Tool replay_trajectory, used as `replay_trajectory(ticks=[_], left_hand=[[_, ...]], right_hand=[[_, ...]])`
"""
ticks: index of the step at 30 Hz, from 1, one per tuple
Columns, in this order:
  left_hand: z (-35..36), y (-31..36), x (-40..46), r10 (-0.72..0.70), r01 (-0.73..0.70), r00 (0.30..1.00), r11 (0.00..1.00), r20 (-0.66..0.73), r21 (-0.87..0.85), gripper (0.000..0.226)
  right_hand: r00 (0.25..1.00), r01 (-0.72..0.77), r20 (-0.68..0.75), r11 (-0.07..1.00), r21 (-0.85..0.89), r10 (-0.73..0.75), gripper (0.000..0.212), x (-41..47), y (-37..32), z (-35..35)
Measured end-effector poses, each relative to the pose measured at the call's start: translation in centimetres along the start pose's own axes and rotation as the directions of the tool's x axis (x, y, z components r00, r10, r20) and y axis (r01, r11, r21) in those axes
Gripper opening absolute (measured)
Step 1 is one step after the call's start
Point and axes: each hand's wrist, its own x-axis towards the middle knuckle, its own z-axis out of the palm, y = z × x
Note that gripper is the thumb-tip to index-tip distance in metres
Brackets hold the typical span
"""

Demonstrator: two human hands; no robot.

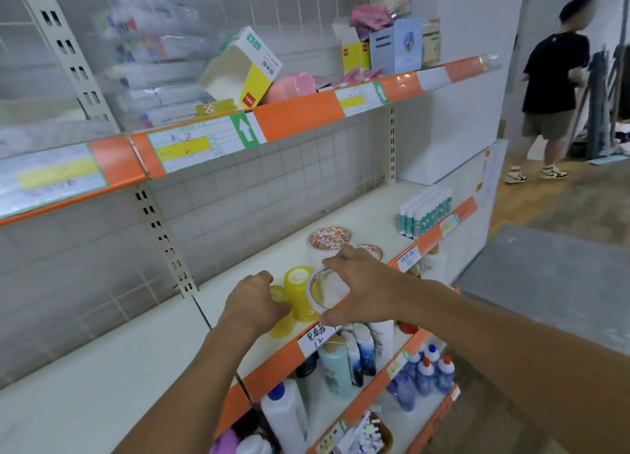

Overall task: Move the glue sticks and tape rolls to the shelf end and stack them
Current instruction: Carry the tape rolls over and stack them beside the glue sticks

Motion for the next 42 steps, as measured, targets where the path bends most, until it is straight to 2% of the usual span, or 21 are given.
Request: replay_trajectory(ticks=[3, 10, 31, 42], left_hand=[[0.1, -0.3, 0.1, -0.007, 0.008, 1.000, 1.000, 0.024, -0.028, 0.068], [0.0, -0.5, 0.9, 0.000, 0.001, 1.000, 1.000, 0.026, -0.020, 0.070], [1.0, -0.7, 1.3, 0.028, -0.024, 0.998, 0.996, 0.051, -0.081, 0.057], [1.3, -0.9, 1.6, 0.013, 0.000, 0.997, 0.988, 0.082, -0.156, 0.063]], right_hand=[[1.000, -0.005, -0.007, 1.000, 0.006, 0.005, 0.099, -0.1, 0.3, 0.0], [1.000, -0.006, 0.005, 1.000, -0.014, 0.006, 0.100, 0.2, 0.3, -0.1], [0.998, -0.055, -0.009, 0.998, 0.011, 0.055, 0.106, 0.5, 1.9, 0.4], [0.995, -0.099, -0.002, 0.995, -0.011, 0.099, 0.110, 0.3, 3.0, 1.1]])
